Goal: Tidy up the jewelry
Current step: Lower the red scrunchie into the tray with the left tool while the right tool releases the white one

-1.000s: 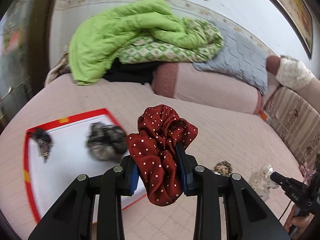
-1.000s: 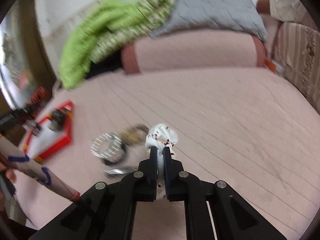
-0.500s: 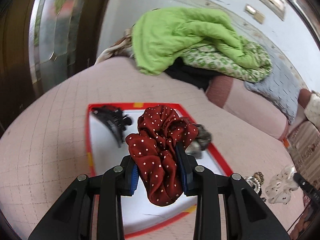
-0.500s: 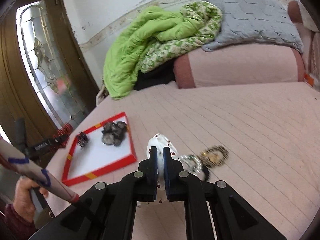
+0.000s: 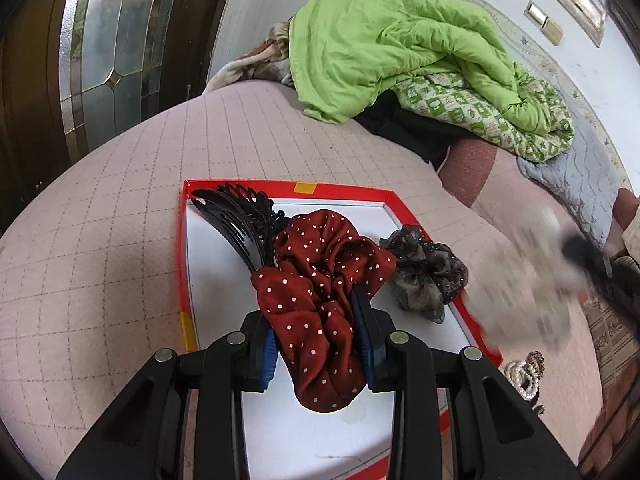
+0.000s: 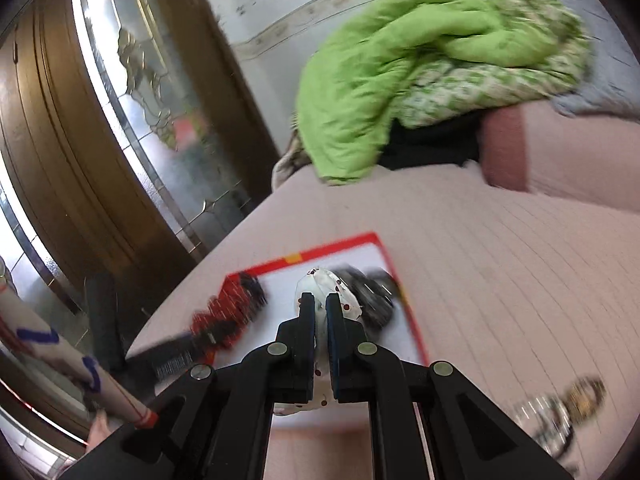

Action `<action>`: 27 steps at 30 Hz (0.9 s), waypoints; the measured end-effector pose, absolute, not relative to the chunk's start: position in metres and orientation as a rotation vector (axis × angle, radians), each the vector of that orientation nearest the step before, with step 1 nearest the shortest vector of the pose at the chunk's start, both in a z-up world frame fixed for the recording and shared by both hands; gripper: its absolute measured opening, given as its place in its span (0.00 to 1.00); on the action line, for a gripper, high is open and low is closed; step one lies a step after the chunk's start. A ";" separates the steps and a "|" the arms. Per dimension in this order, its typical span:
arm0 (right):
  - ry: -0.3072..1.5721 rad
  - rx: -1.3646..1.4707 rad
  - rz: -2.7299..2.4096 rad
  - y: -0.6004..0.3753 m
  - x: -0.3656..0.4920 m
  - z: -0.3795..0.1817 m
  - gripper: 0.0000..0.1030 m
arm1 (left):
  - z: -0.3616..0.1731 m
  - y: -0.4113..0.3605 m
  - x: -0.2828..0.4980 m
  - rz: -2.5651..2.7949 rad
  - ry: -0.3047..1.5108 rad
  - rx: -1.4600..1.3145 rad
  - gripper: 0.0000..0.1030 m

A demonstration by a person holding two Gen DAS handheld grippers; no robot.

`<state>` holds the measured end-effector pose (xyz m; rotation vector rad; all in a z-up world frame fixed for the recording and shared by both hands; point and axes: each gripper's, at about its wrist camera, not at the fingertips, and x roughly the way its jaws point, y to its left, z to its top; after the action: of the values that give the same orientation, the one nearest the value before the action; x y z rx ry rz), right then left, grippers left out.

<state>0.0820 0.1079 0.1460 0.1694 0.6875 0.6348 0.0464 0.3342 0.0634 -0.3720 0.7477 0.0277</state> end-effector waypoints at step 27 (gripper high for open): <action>0.852 0.078 0.574 0.206 0.213 0.072 0.08 | 0.039 0.333 0.076 0.133 0.842 -0.346 0.31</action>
<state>0.2130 0.2062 0.0723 0.0785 0.8519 0.5744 0.0759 0.3331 0.0394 -0.3457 0.8418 0.1325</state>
